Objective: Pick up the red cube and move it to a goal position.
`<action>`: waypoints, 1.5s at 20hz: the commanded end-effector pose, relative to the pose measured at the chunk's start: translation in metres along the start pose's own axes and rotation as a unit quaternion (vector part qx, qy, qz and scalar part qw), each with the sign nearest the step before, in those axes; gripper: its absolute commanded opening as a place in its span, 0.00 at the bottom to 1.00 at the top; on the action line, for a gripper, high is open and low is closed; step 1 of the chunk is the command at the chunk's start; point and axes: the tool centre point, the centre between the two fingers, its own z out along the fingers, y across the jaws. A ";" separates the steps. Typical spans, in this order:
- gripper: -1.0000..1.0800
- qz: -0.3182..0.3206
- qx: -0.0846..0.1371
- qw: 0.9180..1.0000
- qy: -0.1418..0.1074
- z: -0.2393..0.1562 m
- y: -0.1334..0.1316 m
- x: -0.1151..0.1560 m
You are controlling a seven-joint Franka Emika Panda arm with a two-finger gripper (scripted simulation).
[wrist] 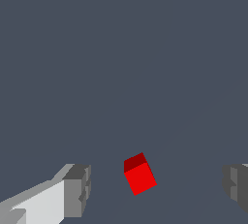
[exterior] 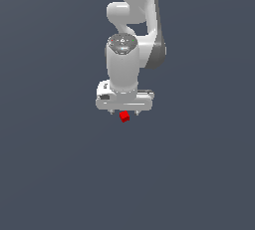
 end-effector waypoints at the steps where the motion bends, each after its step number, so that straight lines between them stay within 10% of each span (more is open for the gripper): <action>1: 0.96 0.000 0.000 1.000 0.000 0.000 0.000 0.000; 30: 0.96 -0.209 0.003 0.978 -0.006 0.142 0.004 -0.077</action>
